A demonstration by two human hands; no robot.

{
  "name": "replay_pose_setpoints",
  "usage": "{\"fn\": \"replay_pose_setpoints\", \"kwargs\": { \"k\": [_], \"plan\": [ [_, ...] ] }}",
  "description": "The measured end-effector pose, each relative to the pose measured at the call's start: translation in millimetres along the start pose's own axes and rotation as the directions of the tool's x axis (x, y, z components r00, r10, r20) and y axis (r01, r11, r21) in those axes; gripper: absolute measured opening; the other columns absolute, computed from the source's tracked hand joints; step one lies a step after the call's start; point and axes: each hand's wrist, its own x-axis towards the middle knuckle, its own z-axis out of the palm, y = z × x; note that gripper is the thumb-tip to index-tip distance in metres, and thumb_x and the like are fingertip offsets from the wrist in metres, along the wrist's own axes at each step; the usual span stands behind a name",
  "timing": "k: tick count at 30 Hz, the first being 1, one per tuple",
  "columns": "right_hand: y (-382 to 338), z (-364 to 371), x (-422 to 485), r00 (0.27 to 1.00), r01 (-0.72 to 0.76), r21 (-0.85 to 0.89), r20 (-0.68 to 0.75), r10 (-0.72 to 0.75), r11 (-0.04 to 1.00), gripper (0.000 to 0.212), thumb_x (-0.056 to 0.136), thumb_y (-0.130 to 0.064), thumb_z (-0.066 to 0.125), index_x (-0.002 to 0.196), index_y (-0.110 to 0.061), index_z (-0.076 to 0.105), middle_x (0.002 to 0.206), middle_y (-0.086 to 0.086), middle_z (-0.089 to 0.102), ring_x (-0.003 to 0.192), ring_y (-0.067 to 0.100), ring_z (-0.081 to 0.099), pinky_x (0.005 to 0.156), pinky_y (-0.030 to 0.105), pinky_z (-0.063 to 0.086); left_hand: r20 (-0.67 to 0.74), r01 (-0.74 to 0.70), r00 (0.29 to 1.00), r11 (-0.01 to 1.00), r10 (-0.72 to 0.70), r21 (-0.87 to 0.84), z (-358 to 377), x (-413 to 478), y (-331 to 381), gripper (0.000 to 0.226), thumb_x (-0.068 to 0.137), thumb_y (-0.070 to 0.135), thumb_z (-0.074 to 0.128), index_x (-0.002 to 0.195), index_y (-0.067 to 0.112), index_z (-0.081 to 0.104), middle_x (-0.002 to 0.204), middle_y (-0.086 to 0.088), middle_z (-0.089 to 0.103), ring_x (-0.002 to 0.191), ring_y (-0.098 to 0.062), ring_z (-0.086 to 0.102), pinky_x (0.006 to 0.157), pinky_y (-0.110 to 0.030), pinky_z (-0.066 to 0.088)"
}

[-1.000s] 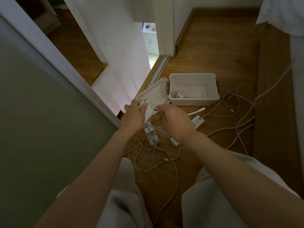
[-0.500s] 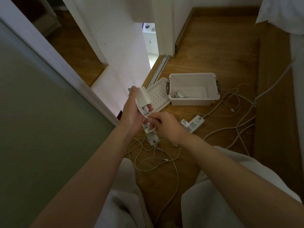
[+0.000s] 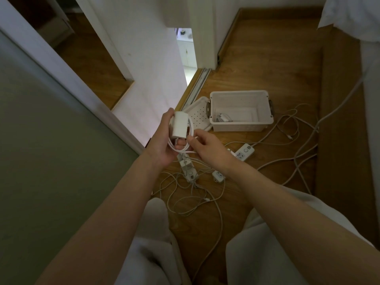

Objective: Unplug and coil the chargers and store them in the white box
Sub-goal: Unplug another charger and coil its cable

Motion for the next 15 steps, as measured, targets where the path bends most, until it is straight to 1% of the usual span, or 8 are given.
{"fn": "replay_pose_setpoints", "kwargs": {
  "k": [1,4,5,8,10,12,14,15],
  "plan": [
    [1,1,0,1.0,-0.001,-0.032,-0.012,0.0,0.999,0.011,0.099,-0.019,0.043,0.092,-0.017,0.052,0.071,-0.007,0.054,0.053,-0.006,0.053,0.05,0.009,0.038,-0.01,0.025,1.0,1.0,-0.025,0.008,0,0,0,0.058,0.087,0.057,0.049,0.119,0.009,0.054,0.083,-0.011,0.056,0.068,-0.016,0.052,0.065,-0.023,0.043],
    [6,2,2,0.999,-0.027,-0.151,-0.042,0.021,0.988,0.014,0.099,-0.023,0.042,0.101,-0.013,0.052,0.082,-0.004,0.057,0.072,0.009,0.054,0.061,0.016,0.042,0.004,0.083,0.997,0.997,-0.083,0.009,2,-3,1,0.059,0.092,0.058,0.038,0.123,0.008,0.05,0.086,-0.013,0.055,0.064,-0.014,0.048,0.052,-0.018,0.044],
    [8,2,4,0.998,-0.046,-0.168,-0.046,0.039,0.985,0.019,0.099,-0.024,0.04,0.103,-0.01,0.053,0.086,-0.002,0.059,0.076,0.012,0.055,0.064,0.019,0.043,0.011,0.096,0.995,0.995,-0.096,0.003,3,-5,2,0.057,0.095,0.056,0.034,0.123,0.009,0.048,0.09,-0.015,0.056,0.067,-0.015,0.05,0.054,-0.019,0.046],
    [11,1,6,0.996,-0.08,-0.189,-0.052,0.071,0.979,0.028,0.1,-0.025,0.037,0.109,-0.005,0.055,0.092,0.004,0.06,0.08,0.016,0.055,0.069,0.027,0.044,0.023,0.096,0.995,0.995,-0.095,-0.042,3,-7,4,0.049,0.1,0.046,0.028,0.129,0.01,0.043,0.115,-0.021,0.054,0.091,-0.025,0.053,0.08,-0.028,0.045],
    [12,1,6,0.996,-0.082,-0.205,-0.058,0.072,0.975,0.026,0.1,-0.025,0.036,0.108,-0.007,0.054,0.091,0.002,0.06,0.081,0.016,0.057,0.069,0.027,0.045,0.034,0.078,0.997,0.996,-0.076,-0.044,4,-8,5,0.047,0.101,0.04,0.028,0.136,0.01,0.039,0.122,-0.022,0.052,0.096,-0.027,0.054,0.081,-0.033,0.047],
    [13,2,6,0.996,-0.078,-0.248,-0.066,0.064,0.966,0.021,0.101,-0.025,0.035,0.104,-0.012,0.052,0.086,-0.004,0.057,0.078,0.013,0.055,0.063,0.022,0.043,0.024,0.036,0.999,0.998,-0.037,0.047,6,-12,4,0.044,0.103,0.036,0.028,0.135,0.009,0.039,0.114,-0.02,0.056,0.09,-0.025,0.058,0.073,-0.033,0.052],
    [15,3,6,0.995,-0.078,-0.301,-0.082,0.055,0.95,0.021,0.101,-0.026,0.035,0.103,-0.013,0.051,0.083,-0.005,0.054,0.075,0.011,0.052,0.058,0.019,0.038,-0.064,-0.026,0.997,0.954,0.047,0.3,6,-12,0,0.039,0.103,0.033,0.027,0.132,0.011,0.042,0.108,-0.016,0.059,0.089,-0.023,0.061,0.069,-0.032,0.056],
    [15,3,7,0.994,-0.085,-0.306,-0.096,0.058,0.948,0.021,0.101,-0.025,0.034,0.103,-0.012,0.051,0.084,-0.004,0.054,0.075,0.012,0.052,0.057,0.019,0.037,-0.117,-0.055,0.986,0.893,0.12,0.447,7,-12,-3,0.038,0.104,0.031,0.027,0.133,0.014,0.043,0.111,-0.015,0.06,0.091,-0.022,0.062,0.072,-0.033,0.056]
  ]
}}
